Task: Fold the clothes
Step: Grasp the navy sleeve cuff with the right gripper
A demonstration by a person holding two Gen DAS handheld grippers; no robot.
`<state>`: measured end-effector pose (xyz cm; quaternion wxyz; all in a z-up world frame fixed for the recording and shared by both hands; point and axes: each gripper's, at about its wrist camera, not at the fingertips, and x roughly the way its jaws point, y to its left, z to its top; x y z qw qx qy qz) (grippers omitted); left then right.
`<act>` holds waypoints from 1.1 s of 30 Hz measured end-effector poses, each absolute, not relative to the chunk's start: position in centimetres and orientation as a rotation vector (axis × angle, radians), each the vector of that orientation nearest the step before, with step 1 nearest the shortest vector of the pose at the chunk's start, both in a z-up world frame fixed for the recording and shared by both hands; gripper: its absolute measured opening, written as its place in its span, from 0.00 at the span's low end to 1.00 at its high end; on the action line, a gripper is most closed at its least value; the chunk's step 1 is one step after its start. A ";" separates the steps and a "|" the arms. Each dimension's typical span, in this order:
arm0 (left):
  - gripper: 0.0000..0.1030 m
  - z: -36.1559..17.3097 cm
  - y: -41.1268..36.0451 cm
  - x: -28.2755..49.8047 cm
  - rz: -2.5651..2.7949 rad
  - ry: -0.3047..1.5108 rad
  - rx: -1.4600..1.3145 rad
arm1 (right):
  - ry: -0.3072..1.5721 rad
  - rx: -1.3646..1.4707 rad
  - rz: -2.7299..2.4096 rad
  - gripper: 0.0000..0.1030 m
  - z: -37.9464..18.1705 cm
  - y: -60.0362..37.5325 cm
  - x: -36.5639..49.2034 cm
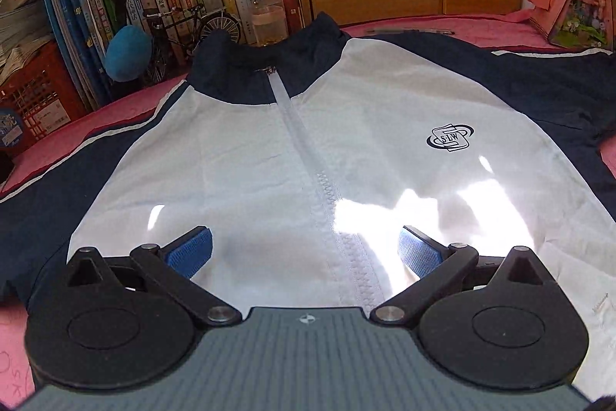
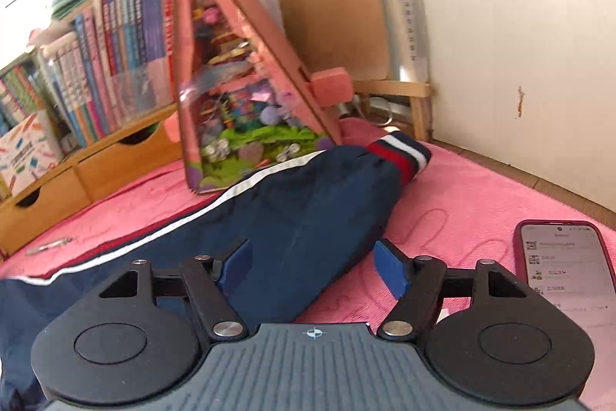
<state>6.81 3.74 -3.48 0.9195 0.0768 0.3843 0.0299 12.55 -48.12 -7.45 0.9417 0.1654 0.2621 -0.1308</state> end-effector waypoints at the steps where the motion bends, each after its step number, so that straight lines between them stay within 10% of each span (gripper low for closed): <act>1: 1.00 -3.0 3.2 6.5 0.041 0.768 0.179 | 0.537 0.365 -0.283 0.73 -7.7 -48.8 12.9; 11: 1.00 -3.9 -8.0 10.2 -0.119 0.696 0.346 | 0.506 0.511 -0.306 0.98 -9.6 -51.1 15.1; 24: 1.00 -5.5 -8.7 12.7 -0.092 0.835 0.150 | 0.547 0.441 -0.319 1.00 -9.4 -51.0 17.7; 25: 1.00 -5.4 -8.5 12.4 -0.088 0.840 0.147 | 0.550 0.433 -0.325 0.94 -9.4 -50.9 17.8; 28: 1.00 -4.6 -7.2 10.2 -0.080 0.813 0.168 | 0.536 0.461 -0.360 0.33 -9.5 -51.2 16.3; 33: 1.00 -2.9 -4.0 6.5 -0.008 0.742 0.223 | 0.519 0.442 -0.299 0.14 -8.7 -50.9 15.0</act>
